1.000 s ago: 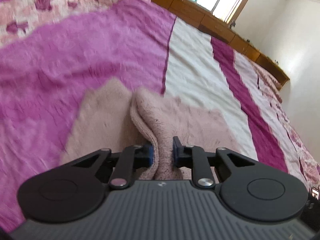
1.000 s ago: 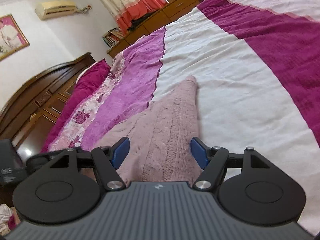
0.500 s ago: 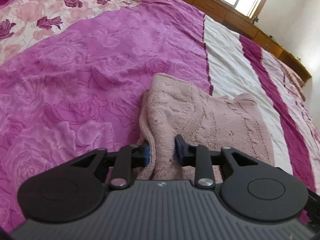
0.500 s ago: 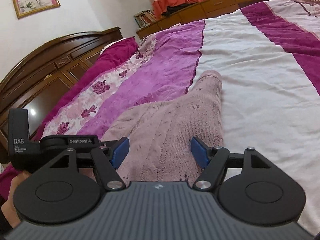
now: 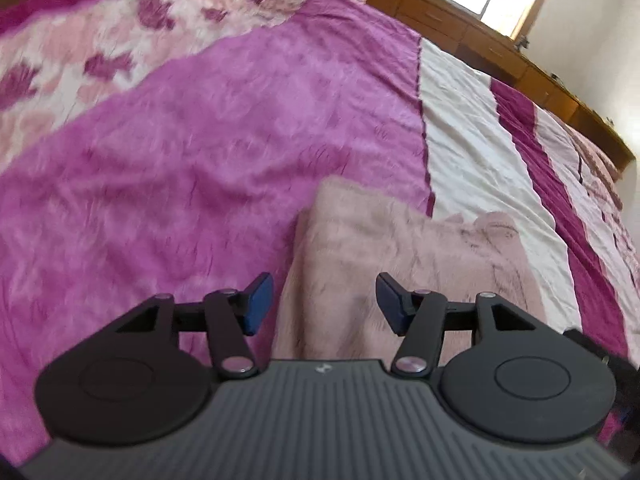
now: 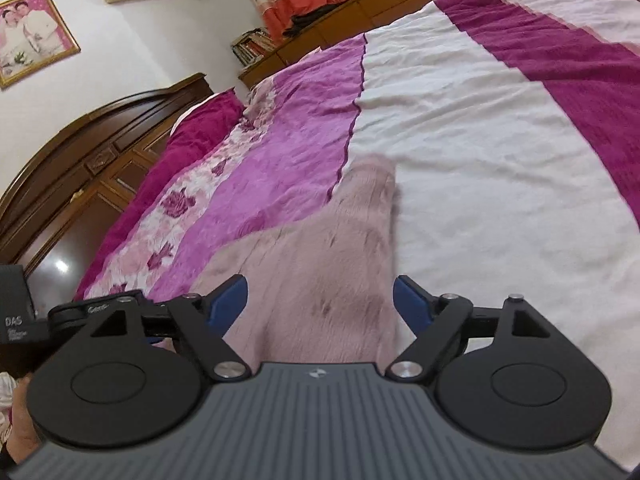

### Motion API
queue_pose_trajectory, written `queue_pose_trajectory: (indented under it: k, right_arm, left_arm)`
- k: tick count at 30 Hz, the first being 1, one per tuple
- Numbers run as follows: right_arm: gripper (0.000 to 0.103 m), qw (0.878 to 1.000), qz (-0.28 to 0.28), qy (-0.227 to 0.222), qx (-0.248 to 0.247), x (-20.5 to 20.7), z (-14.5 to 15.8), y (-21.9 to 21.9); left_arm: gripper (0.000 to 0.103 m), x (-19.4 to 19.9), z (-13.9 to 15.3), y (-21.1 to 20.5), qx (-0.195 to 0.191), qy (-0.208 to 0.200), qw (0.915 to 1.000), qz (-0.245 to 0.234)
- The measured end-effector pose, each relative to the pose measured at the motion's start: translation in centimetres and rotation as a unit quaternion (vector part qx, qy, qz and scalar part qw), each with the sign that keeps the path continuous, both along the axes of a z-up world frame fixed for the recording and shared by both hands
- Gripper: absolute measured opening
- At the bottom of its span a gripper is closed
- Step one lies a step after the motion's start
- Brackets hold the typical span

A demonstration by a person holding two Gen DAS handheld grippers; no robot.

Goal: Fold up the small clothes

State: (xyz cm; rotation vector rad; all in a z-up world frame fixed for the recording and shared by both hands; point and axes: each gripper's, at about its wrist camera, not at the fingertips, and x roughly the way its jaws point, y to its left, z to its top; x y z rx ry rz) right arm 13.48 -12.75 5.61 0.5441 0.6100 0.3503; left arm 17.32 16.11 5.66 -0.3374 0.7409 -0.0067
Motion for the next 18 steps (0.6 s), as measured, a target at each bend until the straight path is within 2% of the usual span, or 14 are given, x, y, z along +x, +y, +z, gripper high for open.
queue_pose_trajectory:
  k: [3, 5, 8, 9, 11, 13, 15, 18]
  right_arm:
    - [0.082, 1.0, -0.007, -0.015, -0.025, 2.3, 0.6, -0.4]
    - [0.065, 0.999, -0.004, -0.005, -0.044, 4.3, 0.3, -0.3]
    - [0.056, 0.998, 0.003, 0.028, -0.051, 7.0, -1.3, 0.4]
    - [0.056, 0.998, 0.004, 0.037, -0.055, 7.8, -1.9, 0.8]
    - [0.056, 0.997, 0.007, 0.045, -0.056, 8.7, -3.0, 1.6]
    - [0.057, 0.997, 0.0, 0.047, -0.058, 9.0, -3.4, 2.2]
    - [0.057, 0.997, -0.004, 0.049, -0.055, 8.9, -3.3, 2.2]
    - [0.068, 0.998, -0.001, 0.055, -0.035, 8.2, -3.0, 1.6]
  left_arm:
    - [0.059, 1.6, -0.2, -0.9, 0.009, -0.002, 0.9999, -0.01]
    - [0.059, 2.7, -0.9, -1.4, 0.027, -0.001, 0.9996, -0.001]
    - [0.061, 3.8, -2.4, -1.6, 0.066, 0.006, 0.9969, 0.041]
    - [0.061, 4.1, -2.9, -1.5, 0.074, 0.011, 0.9955, 0.058]
    - [0.062, 4.5, -3.6, -0.6, 0.055, 0.017, 0.9955, 0.075]
    - [0.062, 4.5, -3.7, 0.0, 0.043, 0.018, 0.996, 0.076]
    - [0.062, 4.3, -3.5, 0.1, 0.046, 0.017, 0.9964, 0.069]
    - [0.061, 3.9, -2.9, 0.5, 0.035, 0.02, 0.9974, 0.06]
